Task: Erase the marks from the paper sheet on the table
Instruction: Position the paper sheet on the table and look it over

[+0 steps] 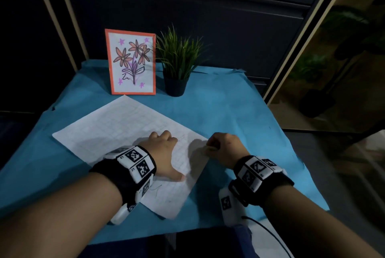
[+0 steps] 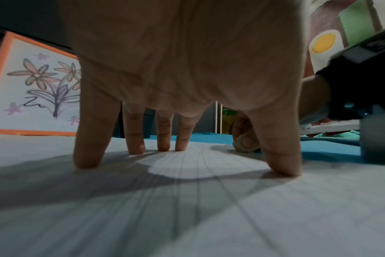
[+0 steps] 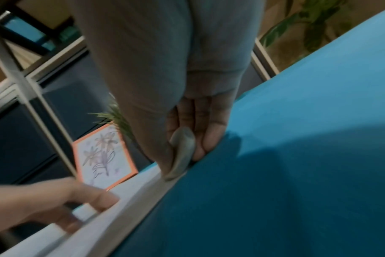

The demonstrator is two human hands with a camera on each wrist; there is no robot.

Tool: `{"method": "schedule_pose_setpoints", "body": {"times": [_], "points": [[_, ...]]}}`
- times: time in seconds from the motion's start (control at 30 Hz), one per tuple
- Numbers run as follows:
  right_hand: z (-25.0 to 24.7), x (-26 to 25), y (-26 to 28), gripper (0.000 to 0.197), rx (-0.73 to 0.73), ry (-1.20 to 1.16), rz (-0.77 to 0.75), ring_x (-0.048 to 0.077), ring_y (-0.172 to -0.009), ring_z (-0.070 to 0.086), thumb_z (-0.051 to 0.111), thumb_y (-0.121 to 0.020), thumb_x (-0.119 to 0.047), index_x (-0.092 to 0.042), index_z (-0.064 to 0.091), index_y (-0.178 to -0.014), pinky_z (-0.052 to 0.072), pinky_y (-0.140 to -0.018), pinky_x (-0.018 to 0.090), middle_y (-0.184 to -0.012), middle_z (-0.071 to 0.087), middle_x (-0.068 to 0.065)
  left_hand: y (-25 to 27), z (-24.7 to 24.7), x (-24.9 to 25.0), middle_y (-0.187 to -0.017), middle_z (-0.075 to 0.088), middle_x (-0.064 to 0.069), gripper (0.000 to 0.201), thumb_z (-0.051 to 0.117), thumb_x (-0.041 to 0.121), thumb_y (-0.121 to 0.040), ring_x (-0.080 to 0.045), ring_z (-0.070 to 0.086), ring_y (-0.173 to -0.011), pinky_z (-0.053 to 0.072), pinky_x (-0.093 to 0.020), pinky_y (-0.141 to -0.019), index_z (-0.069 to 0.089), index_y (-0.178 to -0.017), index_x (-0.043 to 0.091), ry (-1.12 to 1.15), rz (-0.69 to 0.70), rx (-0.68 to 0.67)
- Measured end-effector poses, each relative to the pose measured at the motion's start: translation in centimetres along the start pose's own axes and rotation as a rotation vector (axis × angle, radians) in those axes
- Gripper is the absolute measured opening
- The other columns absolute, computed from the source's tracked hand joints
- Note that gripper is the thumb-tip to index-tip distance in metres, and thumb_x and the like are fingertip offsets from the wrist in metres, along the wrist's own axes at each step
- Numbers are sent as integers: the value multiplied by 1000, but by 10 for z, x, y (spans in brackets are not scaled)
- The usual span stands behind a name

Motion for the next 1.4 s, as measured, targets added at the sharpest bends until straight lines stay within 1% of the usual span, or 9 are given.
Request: {"method": "schedule_pose_setpoints", "body": {"times": [0.17, 0.27, 0.5, 0.73, 0.83, 0.97, 1.13, 1.3, 1.4], "points": [[4, -9, 10, 13, -53, -63, -43, 10, -74, 52, 71, -80, -19, -14, 69, -91, 35, -53, 1, -80, 59, -4, 2, 1, -1, -146, 26, 3, 103, 63, 74, -69, -24, 29, -131, 41, -42, -101, 23, -148, 22, 6, 2, 11], [20, -22, 22, 7, -129, -10, -137, 9, -70, 51, 69, -79, -18, -20, 67, -86, 35, -55, 3, -75, 58, -7, 2, 1, -2, -146, 26, 3, 102, 63, 73, -69, -24, 30, -131, 41, -41, -100, 24, -147, 21, 9, 6, 14], [-2, 3, -4, 15, 30, 32, 28, 15, -76, 51, 61, -82, -15, -11, 68, -94, 36, -63, 17, -87, 65, 4, -1, 1, 0, -146, 27, 3, 103, 61, 76, -69, -24, 30, -131, 40, -40, -101, 24, -148, 21, -8, 11, 11], [14, -25, 23, 10, -68, -57, -151, 10, -71, 51, 69, -79, -13, -12, 68, -89, 37, -60, 9, -77, 59, -4, 10, 5, -3, -158, 15, 1, 111, 71, 69, -66, -21, 18, -142, 28, -39, -114, 18, -149, 18, 62, 57, -35], [20, -26, 29, 10, -82, -39, -171, 9, -68, 50, 68, -80, -15, -13, 68, -90, 36, -58, 7, -75, 59, -5, 15, 12, -8, -162, -5, 0, 115, 68, 72, -68, -21, 3, -148, 17, -37, -118, 8, -153, 24, 59, 38, -59], [9, -16, 18, 11, 7, -65, -98, 12, -70, 50, 68, -80, -14, -9, 68, -89, 34, -55, 9, -75, 58, -2, 16, 16, -17, -156, 7, -3, 114, 60, 83, -62, -29, 12, -142, 31, -46, -111, 4, -151, 39, 2, -46, -52], [25, -30, 34, 12, -100, -18, -190, 11, -70, 51, 69, -78, -17, -13, 67, -89, 39, -63, 13, -75, 58, -5, 19, 15, -18, -149, 20, 0, 118, 63, 83, -59, -24, 24, -136, 32, -38, -108, 19, -147, 17, 25, -80, 4], [16, -19, 26, 10, -25, -69, -127, 10, -73, 55, 69, -81, -18, -13, 68, -89, 37, -60, 7, -78, 61, -5, 19, 14, -17, -150, 19, 0, 118, 62, 83, -60, -25, 24, -136, 31, -38, -108, 19, -147, 16, 20, -96, -1], [13, -12, 21, 13, -1, -72, -74, 12, -75, 53, 70, -81, -20, -13, 68, -91, 37, -62, 13, -80, 60, -4, 23, 13, -18, -154, 16, -1, 116, 60, 80, -66, -25, 21, -140, 30, -39, -111, 12, -151, 17, 33, -96, -16]]}}
Point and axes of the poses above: each hand's wrist, its own y-axis away from the middle knuckle, its own z-axis out of the palm, x = y × z, the point moved 8 cm from there along -y, towards the middle knuckle
